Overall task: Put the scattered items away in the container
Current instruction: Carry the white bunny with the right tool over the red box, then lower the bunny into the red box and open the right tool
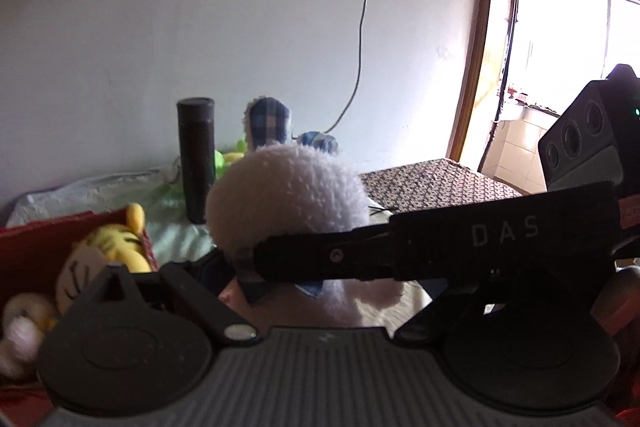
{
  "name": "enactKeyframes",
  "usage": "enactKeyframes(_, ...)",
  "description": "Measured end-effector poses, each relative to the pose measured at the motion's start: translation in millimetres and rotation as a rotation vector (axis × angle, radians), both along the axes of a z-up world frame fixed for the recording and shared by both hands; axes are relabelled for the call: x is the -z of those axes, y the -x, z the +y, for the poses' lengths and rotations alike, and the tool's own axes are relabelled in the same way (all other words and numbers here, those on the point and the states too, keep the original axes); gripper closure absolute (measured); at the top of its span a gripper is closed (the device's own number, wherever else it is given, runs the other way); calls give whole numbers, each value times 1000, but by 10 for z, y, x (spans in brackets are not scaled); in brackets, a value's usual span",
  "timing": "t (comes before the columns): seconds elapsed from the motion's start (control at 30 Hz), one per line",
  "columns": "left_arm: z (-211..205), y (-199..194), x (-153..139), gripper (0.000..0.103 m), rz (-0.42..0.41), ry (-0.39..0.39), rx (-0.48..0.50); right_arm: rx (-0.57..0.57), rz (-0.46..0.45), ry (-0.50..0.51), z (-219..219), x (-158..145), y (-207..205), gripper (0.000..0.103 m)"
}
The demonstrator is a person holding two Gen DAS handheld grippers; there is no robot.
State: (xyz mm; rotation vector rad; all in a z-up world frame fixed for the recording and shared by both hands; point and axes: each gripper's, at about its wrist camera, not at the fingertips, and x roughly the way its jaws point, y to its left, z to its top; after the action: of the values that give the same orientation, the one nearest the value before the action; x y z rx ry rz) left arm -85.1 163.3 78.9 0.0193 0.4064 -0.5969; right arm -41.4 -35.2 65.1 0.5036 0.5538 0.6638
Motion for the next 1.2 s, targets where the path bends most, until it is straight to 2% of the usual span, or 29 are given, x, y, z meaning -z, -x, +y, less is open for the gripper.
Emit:
enactKeyframes(0.1, 257, -45, -114, 13, -39, -14, -26, -23, -34, -30, 263, -99, -91, 53)
enactKeyframes(0.27, 687, -191, -165, 13, -56, -31, -65, -50, -41, -73, 696, -116, -289, 53)
enactKeyframes(0.37, 941, -344, -114, 13, -10, -19, -90, -69, -23, -66, 962, -89, -394, 53)
enactKeyframes(0.53, 1315, -448, 28, 13, 84, 8, -150, -116, 100, -65, 1367, 51, -580, 52)
enactKeyframes(0.7, 1598, -528, 146, 13, 165, 46, -186, -138, 178, -45, 1674, 144, -671, 51)
enactKeyframes(1.03, 1796, -643, 381, 8, 280, 83, -157, -126, 238, 98, 2028, 226, -701, 48)
enactKeyframes(1.2, 1689, -652, 426, 6, 275, 63, -103, -62, 249, 124, 1987, 267, -747, 46)
